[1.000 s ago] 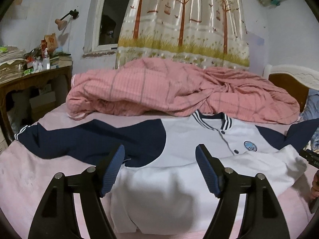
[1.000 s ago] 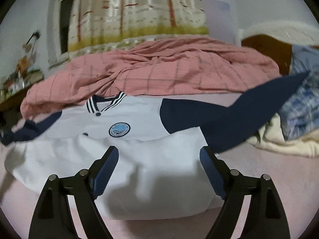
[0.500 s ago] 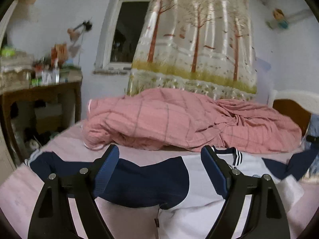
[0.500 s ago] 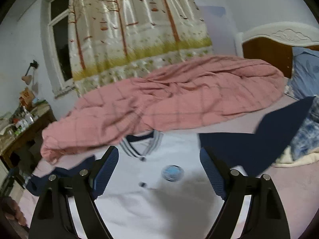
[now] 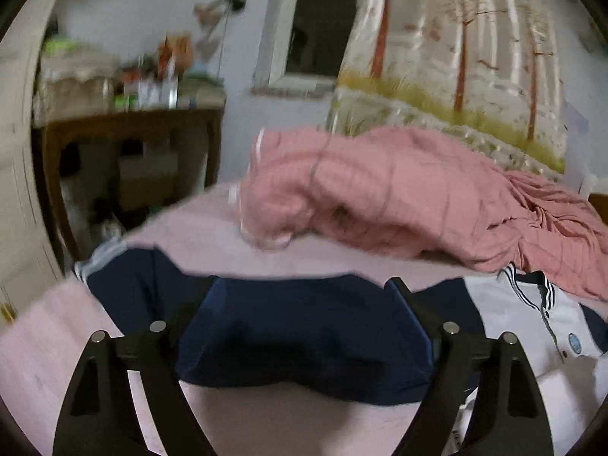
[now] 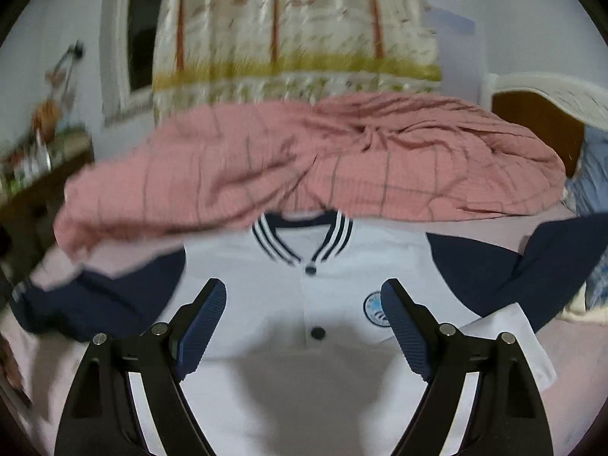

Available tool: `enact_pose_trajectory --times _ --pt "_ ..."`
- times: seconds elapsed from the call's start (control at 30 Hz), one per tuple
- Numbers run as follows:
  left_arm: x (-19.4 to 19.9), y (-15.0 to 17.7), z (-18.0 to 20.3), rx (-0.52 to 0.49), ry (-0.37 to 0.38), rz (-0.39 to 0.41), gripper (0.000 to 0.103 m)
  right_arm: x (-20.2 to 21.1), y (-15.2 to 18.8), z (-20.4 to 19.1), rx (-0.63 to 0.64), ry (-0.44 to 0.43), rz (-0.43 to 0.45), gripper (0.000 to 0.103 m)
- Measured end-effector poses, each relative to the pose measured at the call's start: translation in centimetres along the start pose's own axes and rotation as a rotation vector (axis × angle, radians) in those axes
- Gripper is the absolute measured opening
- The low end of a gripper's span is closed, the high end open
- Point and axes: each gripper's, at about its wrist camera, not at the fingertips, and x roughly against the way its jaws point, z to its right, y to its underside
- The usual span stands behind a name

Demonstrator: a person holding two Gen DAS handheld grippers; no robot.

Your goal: Fold large clothes

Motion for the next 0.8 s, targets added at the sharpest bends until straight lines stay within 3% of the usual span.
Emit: enact_pose_trajectory --times 0.2,0.33,0.4,0.47,0.53,0.7,0.77,0.8 --pt "-1.5 0.3 -3.9 0.119 -0.059 -0.086 0.084 -3.6 2.0 -0.2 -0.002 0.032 -0.078 0.085" --pt "-2.1 0.3 -4.7 0.125 -0.099 -0.136 0.085 -5.0 2.9 -0.5 -0.002 -0.008 -0.125 0.085" --pt "-3.3 0.9 -6.5 0.21 -0.109 -0.217 0.086 -5.4 3.3 -0.7 0.025 0.023 -0.12 0.085" --pt "-5.0 2.1 -9.1 0.368 -0.041 -0.319 0.086 -5.8 3.6 -0.8 0.039 0.049 -0.119 0.085" --pt "-5.7 3.3 -10.8 0.464 -0.016 -0.338 0.085 -6.0 3.8 -0.6 0.029 0.043 -0.13 0.085" --pt "-6.5 4.2 -12.9 0.538 0.035 -0.327 0.085 -6.7 4.2 -0.9 0.04 0.039 -0.148 0.085" --pt "-6.6 4.4 -13.4 0.541 0.027 -0.331 0.084 -6.9 4.5 -1.3 0.061 0.047 -0.15 0.085" --pt "-6.4 4.3 -13.7 0.545 0.0 -0.322 0.077 -7.0 4.6 -1.5 0.075 0.05 -0.151 0.085"
